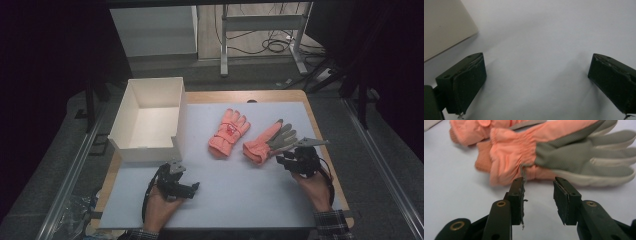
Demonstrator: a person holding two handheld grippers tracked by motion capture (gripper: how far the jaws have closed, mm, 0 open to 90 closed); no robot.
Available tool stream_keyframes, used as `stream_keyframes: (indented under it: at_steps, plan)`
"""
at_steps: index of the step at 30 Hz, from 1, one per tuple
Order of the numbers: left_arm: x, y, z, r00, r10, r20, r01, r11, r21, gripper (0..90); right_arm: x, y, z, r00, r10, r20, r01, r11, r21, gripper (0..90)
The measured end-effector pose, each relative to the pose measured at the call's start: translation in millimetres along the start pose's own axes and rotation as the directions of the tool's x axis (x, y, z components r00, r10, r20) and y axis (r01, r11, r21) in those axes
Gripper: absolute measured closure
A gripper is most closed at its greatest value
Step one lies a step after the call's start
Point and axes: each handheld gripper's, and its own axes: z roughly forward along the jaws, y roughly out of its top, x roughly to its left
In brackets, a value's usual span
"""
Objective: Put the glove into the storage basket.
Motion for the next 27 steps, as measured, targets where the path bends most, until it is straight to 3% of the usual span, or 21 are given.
stream_keyframes:
  at_steps: [7,15,20,27]
  plan:
    - [-0.1,0.0,0.0,1.0000,-0.001,0.000,0.001,1.0000,0.000,1.9,-8.4,22.7,8.6,0.9997,-0.002,0.024,0.003,1.000,-0.021,60.1]
    - [0.0,0.0,0.0,1.0000,0.000,0.000,0.000,1.0000,-0.001,2.0,-18.9,42.4,27.8,0.9979,-0.005,0.064,0.005,1.000,0.004,54.7]
    - [-0.1,-0.1,0.0,1.0000,-0.001,0.000,0.001,1.0000,-0.001,2.0,-23.9,48.3,41.2,0.9963,-0.009,0.086,0.007,1.000,0.018,49.2]
    - [-0.1,-0.1,0.0,1.0000,-0.001,0.000,0.001,1.0000,-0.002,2.0,-29.0,44.5,59.6,0.9964,-0.004,0.085,-0.001,0.998,0.062,48.3]
